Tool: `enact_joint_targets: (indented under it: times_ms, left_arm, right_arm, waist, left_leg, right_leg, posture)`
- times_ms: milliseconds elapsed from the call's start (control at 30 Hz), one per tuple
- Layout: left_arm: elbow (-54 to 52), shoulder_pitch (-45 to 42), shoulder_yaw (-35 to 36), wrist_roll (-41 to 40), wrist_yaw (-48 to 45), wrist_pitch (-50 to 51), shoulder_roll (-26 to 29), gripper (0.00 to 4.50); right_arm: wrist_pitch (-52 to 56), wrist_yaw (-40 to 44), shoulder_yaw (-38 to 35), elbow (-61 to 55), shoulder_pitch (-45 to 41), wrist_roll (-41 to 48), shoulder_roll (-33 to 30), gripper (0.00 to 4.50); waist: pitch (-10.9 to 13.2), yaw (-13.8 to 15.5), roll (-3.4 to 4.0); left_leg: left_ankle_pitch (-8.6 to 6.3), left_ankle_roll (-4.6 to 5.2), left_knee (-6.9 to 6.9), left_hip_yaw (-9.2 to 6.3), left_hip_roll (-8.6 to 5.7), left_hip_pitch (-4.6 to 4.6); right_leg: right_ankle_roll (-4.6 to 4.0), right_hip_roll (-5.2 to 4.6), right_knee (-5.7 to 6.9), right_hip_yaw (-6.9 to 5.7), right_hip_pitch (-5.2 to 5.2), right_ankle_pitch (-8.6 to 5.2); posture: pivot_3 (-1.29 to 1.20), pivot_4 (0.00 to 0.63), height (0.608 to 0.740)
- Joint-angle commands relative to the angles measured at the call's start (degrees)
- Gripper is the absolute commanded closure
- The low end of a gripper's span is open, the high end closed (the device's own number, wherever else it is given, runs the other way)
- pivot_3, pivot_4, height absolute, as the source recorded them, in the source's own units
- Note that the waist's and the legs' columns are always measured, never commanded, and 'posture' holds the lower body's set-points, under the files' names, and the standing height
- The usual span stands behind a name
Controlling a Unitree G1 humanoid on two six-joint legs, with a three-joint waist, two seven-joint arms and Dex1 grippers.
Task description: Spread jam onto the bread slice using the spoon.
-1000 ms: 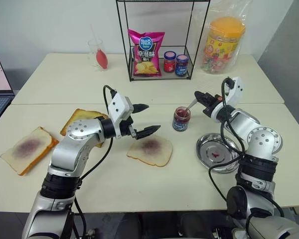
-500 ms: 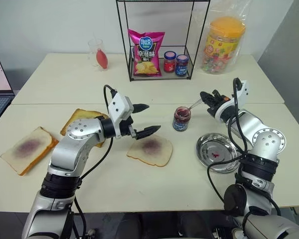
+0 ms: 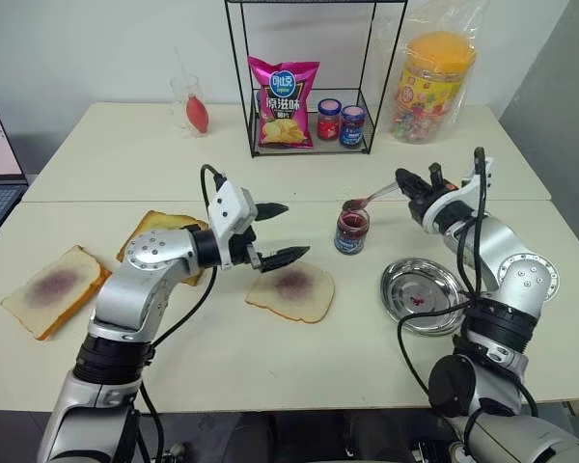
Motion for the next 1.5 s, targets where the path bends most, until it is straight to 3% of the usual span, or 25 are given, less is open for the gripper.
enact_joint_targets:
  times_ms: [33,200,367,467,600,733,933,1167,1500]
  left_arm:
    - [-1.2,-1.1,2.2,-1.0,-0.5,-1.2,0.8,0.00]
    - [-2.4,-0.7,4.9,-2.4,-1.9,-1.4,2.9,0.00]
    - [-6.8,3.1,11.0,-7.1,-2.8,2.2,7.4,0.00]
    - [-9.6,7.4,15.6,-10.4,-2.7,5.2,10.3,0.00]
    - [-16.1,19.6,22.7,-13.8,-5.6,8.5,14.8,0.00]
    - [-20.5,28.7,25.5,-15.4,-6.9,8.6,16.1,0.00]
    - [-22.3,36.6,25.4,-13.1,-6.8,4.8,14.7,0.00]
    - [-21.5,38.9,22.6,-10.4,-7.0,0.4,14.2,0.00]
    - [-20.7,38.0,20.8,-9.8,-6.5,-1.4,14.1,0.00]
  right_arm:
    - [-0.8,-0.5,0.5,-2.7,-0.1,6.6,-1.0,4.47]
    - [-0.5,-2.7,5.2,-6.4,-0.3,12.2,-0.4,4.47]
    - [-0.9,-3.0,12.5,-9.4,0.6,12.2,0.5,4.47]
    - [0.1,0.5,17.8,-11.2,2.3,9.6,-0.8,4.47]
    - [-0.4,3.4,22.7,-12.4,5.3,7.1,-1.1,4.47]
    - [-0.8,9.0,27.3,-13.5,7.3,2.0,-4.1,4.47]
    - [-3.5,17.1,34.2,-15.3,10.8,-7.6,-7.0,4.47]
    - [-6.8,23.9,39.2,-16.6,12.5,-16.5,-8.8,4.47]
    - [-7.8,29.8,42.8,-16.9,11.8,-21.9,-7.8,4.47]
  waist:
    - [0.0,0.0,0.01]
    - [0.0,-0.1,0.06]
    - [0.1,-0.9,0.10]
    - [0.1,-1.3,0.10]
    - [0.1,-1.7,0.08]
    - [0.1,-1.3,0.11]
    - [0.1,-1.2,0.08]
    - [0.1,-1.3,0.08]
    - [0.1,-1.3,0.08]
  left_leg:
    - [0.00,0.00,0.00,0.00,0.00,0.00]
    - [0.00,0.00,-0.01,0.00,0.01,-0.02]
    - [0.00,0.00,-0.07,0.00,0.06,-0.05]
    - [0.00,0.00,-0.13,-0.01,0.08,-0.06]
    - [0.00,0.00,-0.13,-0.02,0.10,-0.09]
    - [0.00,-0.01,-0.36,0.02,0.10,-0.08]
    - [0.00,-0.02,-0.60,0.03,0.07,-0.01]
    - [0.01,-0.03,-0.80,0.04,0.11,0.04]
    - [0.01,-0.03,-0.79,0.04,0.09,0.05]
  right_leg:
    - [0.00,0.00,0.00,0.00,0.00,0.00]
    - [0.00,0.01,0.00,0.00,-0.04,0.00]
    - [-0.01,0.04,0.00,0.01,-0.12,-0.01]
    - [-0.05,0.03,-0.02,0.02,-0.14,-0.04]
    - [-0.08,0.03,-0.01,0.00,-0.19,-0.07]
    - [-0.16,-0.06,-0.01,0.03,-0.32,-0.18]
    - [-0.22,-0.07,-0.08,-0.02,-0.30,-0.26]
    - [-0.28,-0.02,-0.06,-0.01,-0.38,-0.27]
    - [-0.29,-0.03,-0.04,-0.01,-0.38,-0.26]
  posture:
    - [0.00,0.150,0.740]
    - [0.00,0.150,0.740]
    - [0.00,0.150,0.740]
    - [0.00,0.150,0.740]
    - [0.00,0.150,0.740]
    - [0.00,0.150,0.740]
    - [0.00,0.150,0.740]
    - [0.00,0.150,0.740]
    - [0.00,0.150,0.740]
